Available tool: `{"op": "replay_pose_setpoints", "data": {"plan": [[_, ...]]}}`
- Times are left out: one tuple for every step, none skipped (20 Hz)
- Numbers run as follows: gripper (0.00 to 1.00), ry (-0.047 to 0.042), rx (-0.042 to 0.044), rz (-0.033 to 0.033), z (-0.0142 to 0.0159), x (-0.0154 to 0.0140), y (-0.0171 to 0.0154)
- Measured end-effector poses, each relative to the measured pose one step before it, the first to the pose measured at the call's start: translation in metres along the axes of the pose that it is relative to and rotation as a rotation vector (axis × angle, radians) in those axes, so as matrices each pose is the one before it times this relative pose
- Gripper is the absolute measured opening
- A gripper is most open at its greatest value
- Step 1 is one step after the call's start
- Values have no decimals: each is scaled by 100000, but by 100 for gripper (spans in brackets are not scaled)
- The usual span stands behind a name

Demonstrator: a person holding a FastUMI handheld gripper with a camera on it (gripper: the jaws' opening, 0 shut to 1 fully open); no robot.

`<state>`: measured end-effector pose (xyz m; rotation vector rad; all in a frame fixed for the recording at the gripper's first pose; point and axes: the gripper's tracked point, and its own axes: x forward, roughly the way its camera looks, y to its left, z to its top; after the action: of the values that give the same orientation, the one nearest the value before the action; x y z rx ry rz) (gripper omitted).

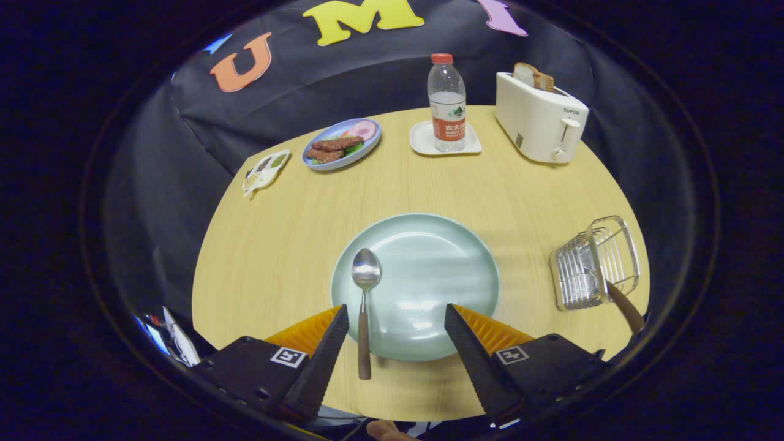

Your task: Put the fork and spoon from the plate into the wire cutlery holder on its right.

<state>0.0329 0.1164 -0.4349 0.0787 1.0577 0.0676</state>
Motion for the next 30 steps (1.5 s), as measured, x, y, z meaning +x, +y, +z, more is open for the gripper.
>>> {"op": "replay_pose_setpoints", "data": {"plan": [[95,-1001,728,396,-263,526,353],[94,-700,990,984,-247,349,513],[93,-1074,1151,585,-224,663,432],[93,-1038,1217,-177,-249,455,207],[93,-1105,1328,57,-328,462,254],[90,-853,1439,-1008,-315,364,99],[87,-613,1357,-697,-442,246,26],[83,-1113,538,133,-215,319,361],[79,-733,426,98,-209,291,212],[75,-621,7,213,-145,298,233],[72,-417,-120,-825,-254,399,0],[65,153,-362,-768,-289,398,31],[61,16,-194,-1339,-207,351,-79],[56,463,604,593,-229,275,180],[57,285,616,-157,-165,96,150],[48,190,410,136,-235,165,-30],[40,857,-8,126,-146,15,105],[31,-455,125,850,-47,75,177],[26,-635,-876,-286,97,112,-120],[21,268,-362,625,-38,-257,-98],[15,616,130,1134,-19,123,218],[10,473,-90,2002,-78,7,402],[9,253,-797,99,-84,-51,-130],[7,24,-180,209,150,-165,-233],[4,1007,-264,605,-238,20,-125],[4,93,-78,310,19,-129,-110],[4,593,-288,63,-61,-255,-177],[4,358,-370,406,27,-368,-178],[3,-111,-440,552,140,-514,-192],[3,-356,-616,688,351,-501,-179]]}}
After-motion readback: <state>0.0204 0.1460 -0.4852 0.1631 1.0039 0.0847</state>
